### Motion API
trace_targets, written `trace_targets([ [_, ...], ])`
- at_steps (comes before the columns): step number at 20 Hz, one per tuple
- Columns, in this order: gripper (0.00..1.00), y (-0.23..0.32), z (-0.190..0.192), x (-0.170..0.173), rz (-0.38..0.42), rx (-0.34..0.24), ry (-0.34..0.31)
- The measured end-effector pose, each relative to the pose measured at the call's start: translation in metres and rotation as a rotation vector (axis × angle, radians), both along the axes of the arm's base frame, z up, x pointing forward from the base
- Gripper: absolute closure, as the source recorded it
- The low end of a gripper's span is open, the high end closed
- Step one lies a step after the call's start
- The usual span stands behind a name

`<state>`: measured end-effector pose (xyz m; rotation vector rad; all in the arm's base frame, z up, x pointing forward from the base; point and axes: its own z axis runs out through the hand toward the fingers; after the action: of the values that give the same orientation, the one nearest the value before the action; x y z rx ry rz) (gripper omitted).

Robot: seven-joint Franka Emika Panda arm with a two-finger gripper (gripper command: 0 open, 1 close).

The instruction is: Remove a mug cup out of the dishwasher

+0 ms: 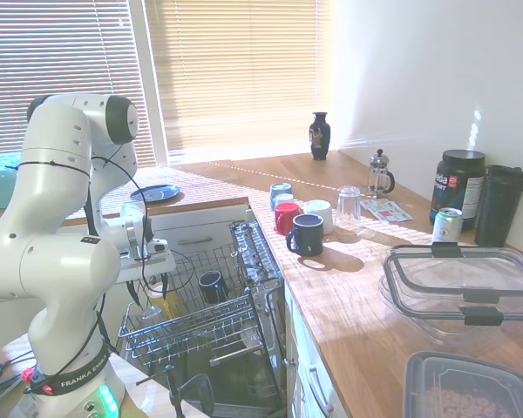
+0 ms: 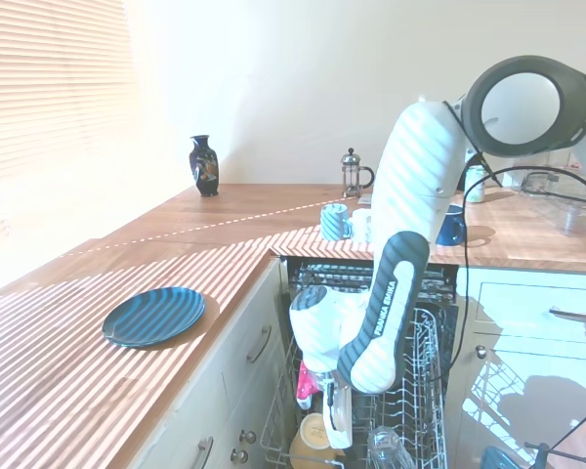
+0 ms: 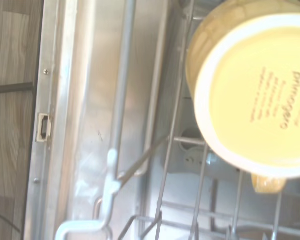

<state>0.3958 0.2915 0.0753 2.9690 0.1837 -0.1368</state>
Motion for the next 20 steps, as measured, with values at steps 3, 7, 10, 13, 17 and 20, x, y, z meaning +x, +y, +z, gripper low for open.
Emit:
trace_targets([
  [3, 0.0, -0.003, -0.008, 0.01, 0.004, 0.005, -0.014],
  [7, 0.0, -0.006, -0.023, 0.023, 0.011, 0.006, -0.021],
  [10, 0.0, -0.007, -0.036, 0.032, 0.018, 0.01, -0.017],
  [13, 1.0, -0.007, -0.049, 0.037, 0.027, 0.011, -0.016],
  [17, 1.0, -0.011, -0.059, 0.039, 0.003, 0.006, -0.007],
  [20, 1.0, -0.01, -0.058, 0.04, -0.013, 0.015, -0.003],
])
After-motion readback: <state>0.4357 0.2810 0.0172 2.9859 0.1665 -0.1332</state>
